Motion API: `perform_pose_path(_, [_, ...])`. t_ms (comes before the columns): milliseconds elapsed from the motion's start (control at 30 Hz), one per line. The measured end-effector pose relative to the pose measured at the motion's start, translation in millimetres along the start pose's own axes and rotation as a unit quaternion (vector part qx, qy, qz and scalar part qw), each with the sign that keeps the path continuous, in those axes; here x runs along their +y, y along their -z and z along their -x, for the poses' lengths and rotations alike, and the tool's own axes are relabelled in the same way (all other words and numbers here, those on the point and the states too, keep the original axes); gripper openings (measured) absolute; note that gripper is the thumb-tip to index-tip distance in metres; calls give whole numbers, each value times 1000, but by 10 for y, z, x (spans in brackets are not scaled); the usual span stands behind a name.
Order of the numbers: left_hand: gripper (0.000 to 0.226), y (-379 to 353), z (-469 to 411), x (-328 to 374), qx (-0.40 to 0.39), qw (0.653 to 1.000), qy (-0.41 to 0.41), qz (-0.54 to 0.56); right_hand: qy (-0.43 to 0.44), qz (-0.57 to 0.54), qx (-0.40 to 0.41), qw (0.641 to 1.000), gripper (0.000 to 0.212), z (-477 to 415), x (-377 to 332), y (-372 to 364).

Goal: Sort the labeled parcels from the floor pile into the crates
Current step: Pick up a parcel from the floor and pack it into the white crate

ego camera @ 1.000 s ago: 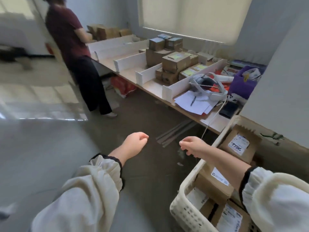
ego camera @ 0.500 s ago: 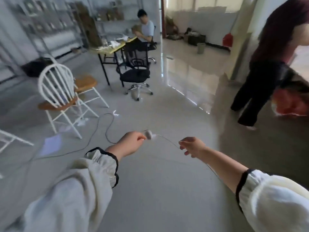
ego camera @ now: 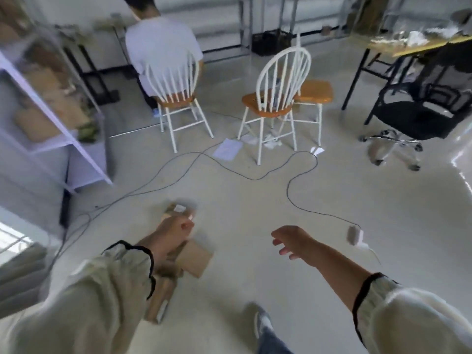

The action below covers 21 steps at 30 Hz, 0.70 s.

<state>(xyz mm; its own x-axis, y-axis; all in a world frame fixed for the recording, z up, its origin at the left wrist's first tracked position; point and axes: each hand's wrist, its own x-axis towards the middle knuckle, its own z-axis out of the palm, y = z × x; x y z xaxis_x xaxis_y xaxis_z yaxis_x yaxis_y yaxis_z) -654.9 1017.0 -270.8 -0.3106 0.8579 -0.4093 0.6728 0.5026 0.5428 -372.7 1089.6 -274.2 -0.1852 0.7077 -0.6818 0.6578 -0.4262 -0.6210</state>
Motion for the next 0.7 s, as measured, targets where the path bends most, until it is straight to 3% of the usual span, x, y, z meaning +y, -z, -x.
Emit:
perform_pose_path(200, [24, 144, -441, -602, 82, 983, 150, 66, -5, 82, -64, 995, 14, -1011, -436, -201])
perform_pose_path(300, [13, -80, -662, -884, 102, 976, 170, 90, 11, 85, -70, 994, 12, -1538, -548, -581])
perform_pose_path(500, [32, -745, -1129, -1622, 68, 958, 232, 152, -12, 39, -134, 990, 10, -2358, -441, -1682])
perform_pose_path(633, [36, -1174, -1778, -2447, 89, 948, 252, 176, 25, -7, -96, 995, 10, -3397, -365, -2381])
perform_pose_path(700, [27, -1540, -2170, -2977, 103, 946, 261, 165, 36, -1, -94, 995, 10, -4042, -175, -2772])
